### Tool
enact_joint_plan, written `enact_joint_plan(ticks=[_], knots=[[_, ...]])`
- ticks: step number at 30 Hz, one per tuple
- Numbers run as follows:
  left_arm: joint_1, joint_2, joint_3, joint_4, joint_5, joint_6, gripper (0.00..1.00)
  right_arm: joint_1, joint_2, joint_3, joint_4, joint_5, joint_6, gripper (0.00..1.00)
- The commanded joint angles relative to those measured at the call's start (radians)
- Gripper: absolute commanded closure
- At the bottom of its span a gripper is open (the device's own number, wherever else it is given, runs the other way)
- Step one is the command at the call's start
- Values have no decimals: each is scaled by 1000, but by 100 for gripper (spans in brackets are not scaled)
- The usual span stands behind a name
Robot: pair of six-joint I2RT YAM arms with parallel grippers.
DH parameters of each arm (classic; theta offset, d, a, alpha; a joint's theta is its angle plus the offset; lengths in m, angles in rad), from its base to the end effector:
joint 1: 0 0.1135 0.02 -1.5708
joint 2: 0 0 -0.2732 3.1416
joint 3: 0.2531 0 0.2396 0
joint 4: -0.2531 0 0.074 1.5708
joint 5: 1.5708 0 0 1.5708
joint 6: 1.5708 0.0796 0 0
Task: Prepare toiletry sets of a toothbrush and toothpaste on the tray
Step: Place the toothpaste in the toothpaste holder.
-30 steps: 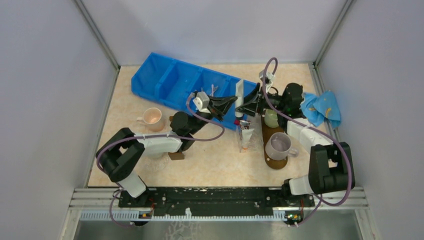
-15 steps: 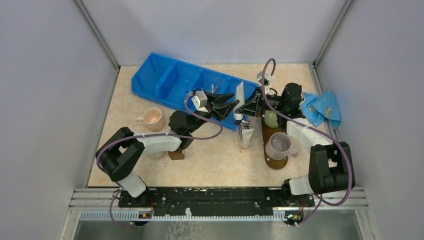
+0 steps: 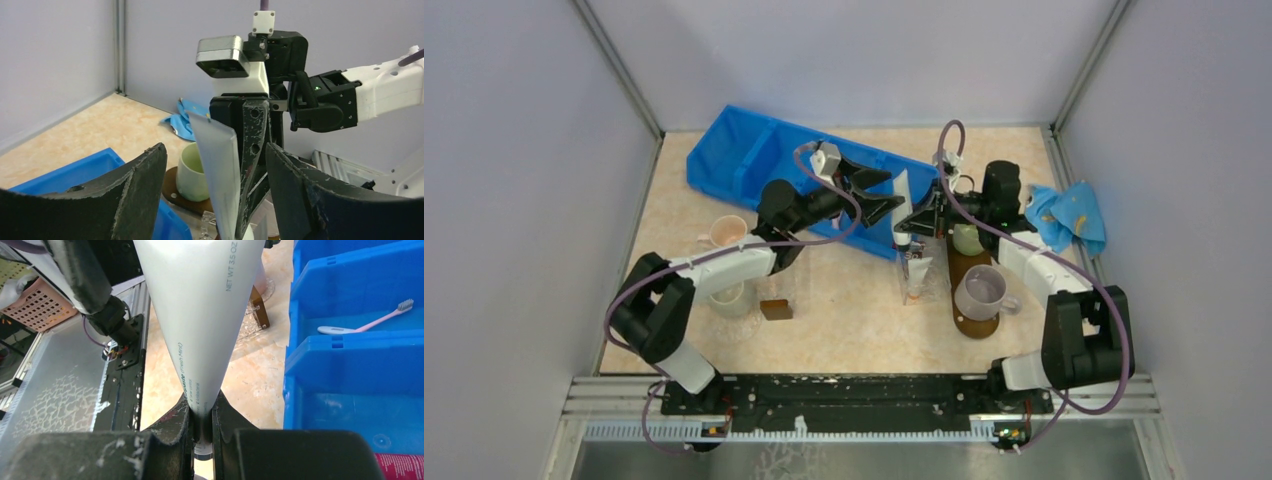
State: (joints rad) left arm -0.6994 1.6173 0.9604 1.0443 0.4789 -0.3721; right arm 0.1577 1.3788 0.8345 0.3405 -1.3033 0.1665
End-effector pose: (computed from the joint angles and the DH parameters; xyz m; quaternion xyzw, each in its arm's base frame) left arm 0.2725 -0.2772 0.3469 0.2825 0.5025 -0.5254 0.6258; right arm 0.2748 0.1214 0.2937 -0.3803 0.6182 0.5451 0.4196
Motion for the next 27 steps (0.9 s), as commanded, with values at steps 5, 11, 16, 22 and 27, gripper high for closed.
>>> enact_joint_plan(ticks=[5,11,16,22,27], knots=[[-10,-1,123,-247,46,-3,29,11,-44,69,-56,4,-93,97],[-24,21,177,-358,3,30,52,10,-44,70,-60,4,-97,97],[-26,22,188,-375,6,37,85,11,-45,71,-64,6,-102,96],[-26,-20,138,-320,-16,38,100,10,-44,80,-99,7,-125,90],[-26,-79,71,-236,-16,29,100,11,-50,95,-137,2,-140,65]])
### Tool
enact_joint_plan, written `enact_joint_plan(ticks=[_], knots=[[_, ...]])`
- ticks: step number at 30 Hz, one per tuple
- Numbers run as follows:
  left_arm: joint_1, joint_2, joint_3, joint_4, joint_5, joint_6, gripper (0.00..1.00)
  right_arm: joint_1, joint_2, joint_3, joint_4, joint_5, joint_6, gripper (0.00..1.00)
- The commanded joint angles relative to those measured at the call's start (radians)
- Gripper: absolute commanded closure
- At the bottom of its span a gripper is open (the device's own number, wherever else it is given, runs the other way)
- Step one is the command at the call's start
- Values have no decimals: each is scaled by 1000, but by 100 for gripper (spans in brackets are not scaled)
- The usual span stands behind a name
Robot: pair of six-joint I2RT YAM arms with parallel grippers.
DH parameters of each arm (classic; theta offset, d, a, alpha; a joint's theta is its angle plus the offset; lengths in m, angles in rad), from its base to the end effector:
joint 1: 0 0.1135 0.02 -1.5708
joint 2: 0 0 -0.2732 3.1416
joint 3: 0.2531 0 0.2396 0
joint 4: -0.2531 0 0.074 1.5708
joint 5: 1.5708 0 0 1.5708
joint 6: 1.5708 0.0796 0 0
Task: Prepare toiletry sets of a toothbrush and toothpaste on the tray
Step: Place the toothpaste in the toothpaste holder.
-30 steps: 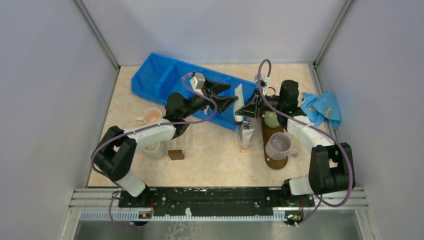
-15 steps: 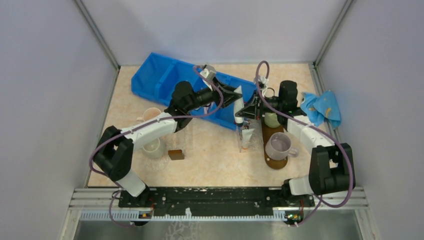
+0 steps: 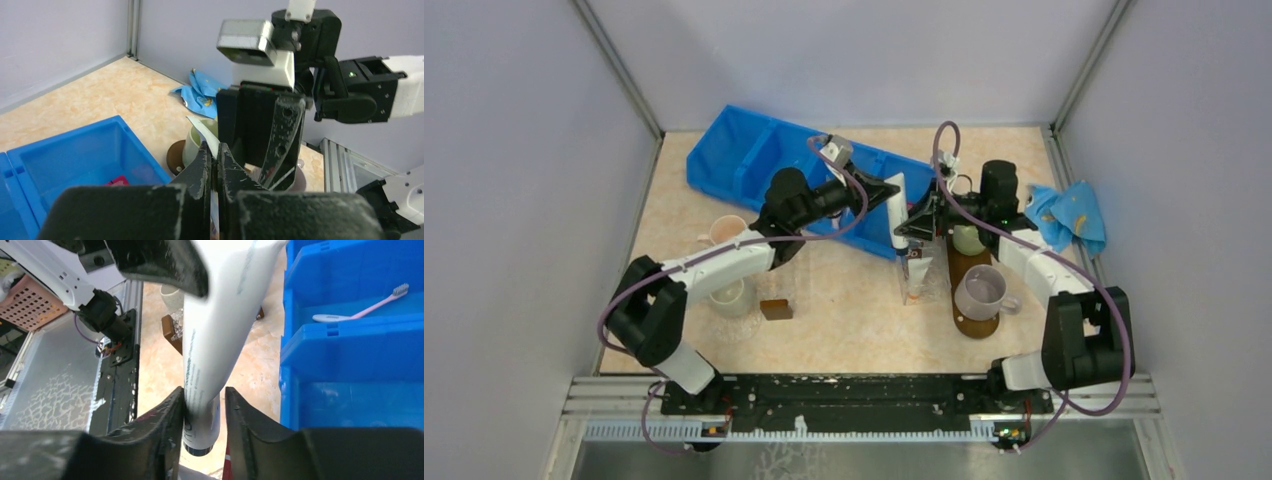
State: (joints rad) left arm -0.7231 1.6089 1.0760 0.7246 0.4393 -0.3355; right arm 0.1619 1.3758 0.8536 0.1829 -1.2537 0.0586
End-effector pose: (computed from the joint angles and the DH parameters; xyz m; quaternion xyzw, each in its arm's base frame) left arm 0.2805 -0.2928 0.3482 0.2845 0.5769 -0.4999 0.5800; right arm 0.2752 0.1216 0.2849 -0.3725 0.6428 0.5274 0.4122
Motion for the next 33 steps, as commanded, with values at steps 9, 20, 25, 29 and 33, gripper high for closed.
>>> enact_joint_plan(ticks=[9,20,25,29,33], knots=[[6,-167,-134,191,43,-31,100,7,-74,103,-21,-134,-30,41],[13,-386,-225,9,-58,136,100,-17,-131,151,-335,-179,-309,36],[13,-529,-316,-140,-247,171,100,-23,-166,170,-448,-98,-397,36],[13,-649,-360,-294,-412,201,100,-24,-192,172,-475,-51,-409,37],[13,-757,-395,-400,-594,235,100,-22,-223,171,-491,-24,-423,37]])
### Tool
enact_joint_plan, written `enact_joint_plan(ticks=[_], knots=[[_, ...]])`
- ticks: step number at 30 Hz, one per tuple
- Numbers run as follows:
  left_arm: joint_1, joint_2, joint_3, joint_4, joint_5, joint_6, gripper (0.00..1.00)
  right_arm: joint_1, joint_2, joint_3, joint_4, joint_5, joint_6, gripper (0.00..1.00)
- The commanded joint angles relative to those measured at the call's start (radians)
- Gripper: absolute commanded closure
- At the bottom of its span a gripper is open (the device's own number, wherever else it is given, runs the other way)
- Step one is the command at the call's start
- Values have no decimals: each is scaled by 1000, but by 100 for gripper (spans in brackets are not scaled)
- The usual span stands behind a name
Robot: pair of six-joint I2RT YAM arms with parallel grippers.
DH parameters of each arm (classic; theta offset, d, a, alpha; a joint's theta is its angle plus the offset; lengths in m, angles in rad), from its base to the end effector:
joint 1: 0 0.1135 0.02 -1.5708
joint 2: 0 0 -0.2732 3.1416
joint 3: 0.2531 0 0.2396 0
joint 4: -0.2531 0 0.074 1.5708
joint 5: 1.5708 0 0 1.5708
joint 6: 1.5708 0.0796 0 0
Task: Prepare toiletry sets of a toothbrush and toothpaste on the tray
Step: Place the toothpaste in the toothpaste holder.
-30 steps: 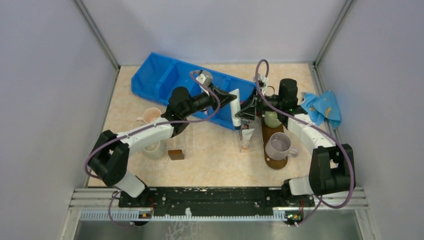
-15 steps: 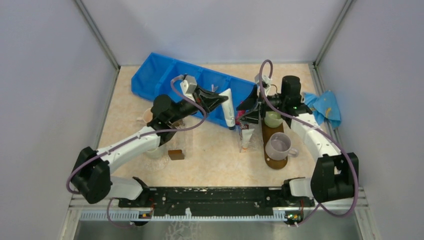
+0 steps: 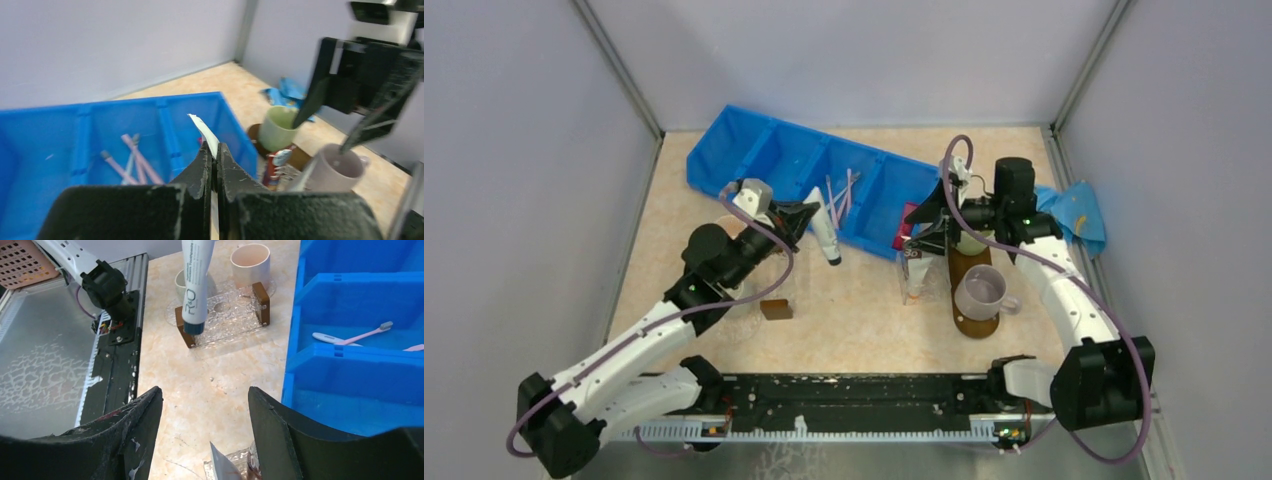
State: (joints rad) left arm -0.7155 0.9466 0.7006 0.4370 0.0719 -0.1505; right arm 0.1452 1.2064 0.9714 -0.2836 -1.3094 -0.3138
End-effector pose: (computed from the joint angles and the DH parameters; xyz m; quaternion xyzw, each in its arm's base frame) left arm 0.1853 -0.1687 0.3660 0.2039 0.6031 -0.3442 0.6901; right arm 0.2306 0.1114 0.3262 -0.4538 0.5984 0.4912 0.4413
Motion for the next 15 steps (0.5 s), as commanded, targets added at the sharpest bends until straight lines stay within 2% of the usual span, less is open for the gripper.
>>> enact_joint_plan(ticks=[1,6,15], knots=[[5,-118,-34,-117,-287,58,100,-7,-61,52,-26,37,-53,37],[5,-203,-129,-49,-457,123,100,-6,-90,45,-25,59,-59,37],[6,-225,-306,168,-613,328,100,-7,-102,37,-17,73,-56,37]])
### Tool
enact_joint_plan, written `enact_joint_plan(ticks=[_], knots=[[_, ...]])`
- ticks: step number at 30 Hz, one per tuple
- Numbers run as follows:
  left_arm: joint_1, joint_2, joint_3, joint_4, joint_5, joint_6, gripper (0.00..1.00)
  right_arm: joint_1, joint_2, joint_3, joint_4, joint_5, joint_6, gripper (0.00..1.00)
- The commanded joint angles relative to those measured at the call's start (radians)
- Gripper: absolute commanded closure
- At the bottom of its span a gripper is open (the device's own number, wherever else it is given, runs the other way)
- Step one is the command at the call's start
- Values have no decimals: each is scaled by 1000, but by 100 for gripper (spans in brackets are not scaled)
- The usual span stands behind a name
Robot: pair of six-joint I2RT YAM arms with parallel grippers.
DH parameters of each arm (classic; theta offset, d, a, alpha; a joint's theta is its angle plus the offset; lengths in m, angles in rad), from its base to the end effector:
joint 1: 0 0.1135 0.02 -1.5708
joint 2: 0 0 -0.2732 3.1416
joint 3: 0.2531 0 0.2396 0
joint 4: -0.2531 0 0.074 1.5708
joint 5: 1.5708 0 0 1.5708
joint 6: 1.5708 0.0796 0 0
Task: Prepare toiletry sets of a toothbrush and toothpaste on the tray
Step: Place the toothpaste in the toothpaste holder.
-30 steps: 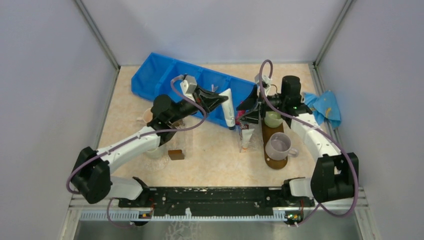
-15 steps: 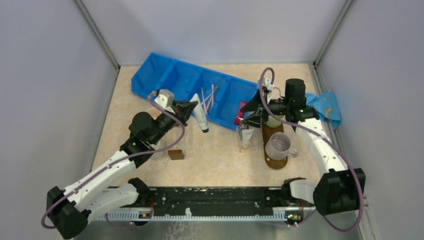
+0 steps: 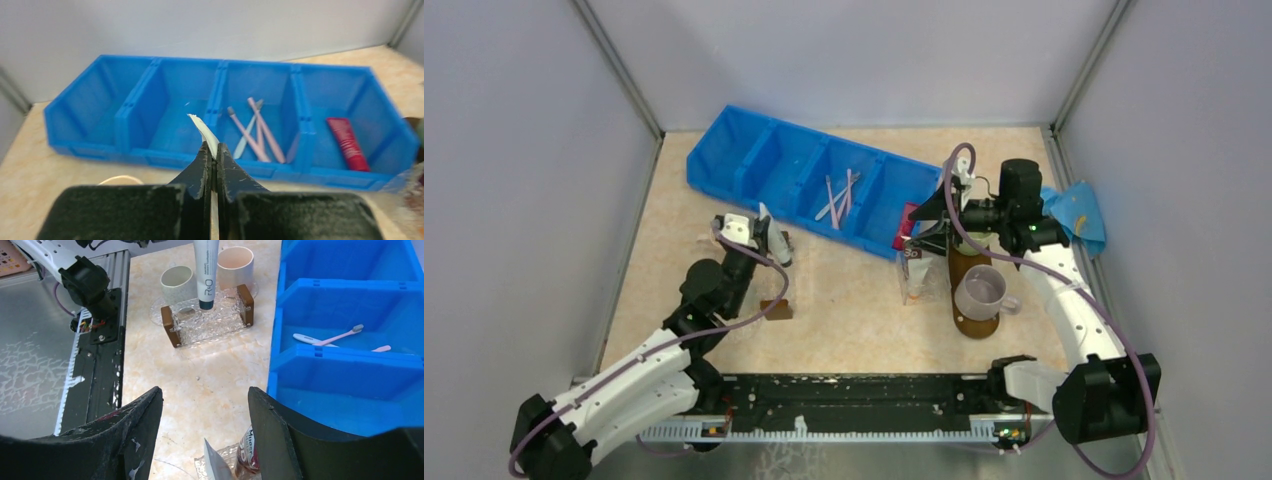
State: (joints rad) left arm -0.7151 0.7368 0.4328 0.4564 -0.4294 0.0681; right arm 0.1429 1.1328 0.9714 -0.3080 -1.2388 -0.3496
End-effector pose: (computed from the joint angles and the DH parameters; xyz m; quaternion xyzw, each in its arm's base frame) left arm 0.1740 -0.1072 0.3071 0.0934 0.6498 -0.1042 0.7471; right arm 0.2188 0.1075 0.3376 -0.4638 0.5989 0.4481 0.4748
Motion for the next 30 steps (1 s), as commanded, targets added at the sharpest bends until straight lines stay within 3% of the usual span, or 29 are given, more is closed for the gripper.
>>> enact_joint_plan(ticks=[1,16,30], knots=[[6,-12,-48,162,-130,121,100,-5,-28,37,8,2,-20,37],[130,88,-144,396,9,122,100,-7,-26,32,15,4,-13,37],[162,158,-156,442,76,99,100,-7,-23,32,15,6,-14,37]])
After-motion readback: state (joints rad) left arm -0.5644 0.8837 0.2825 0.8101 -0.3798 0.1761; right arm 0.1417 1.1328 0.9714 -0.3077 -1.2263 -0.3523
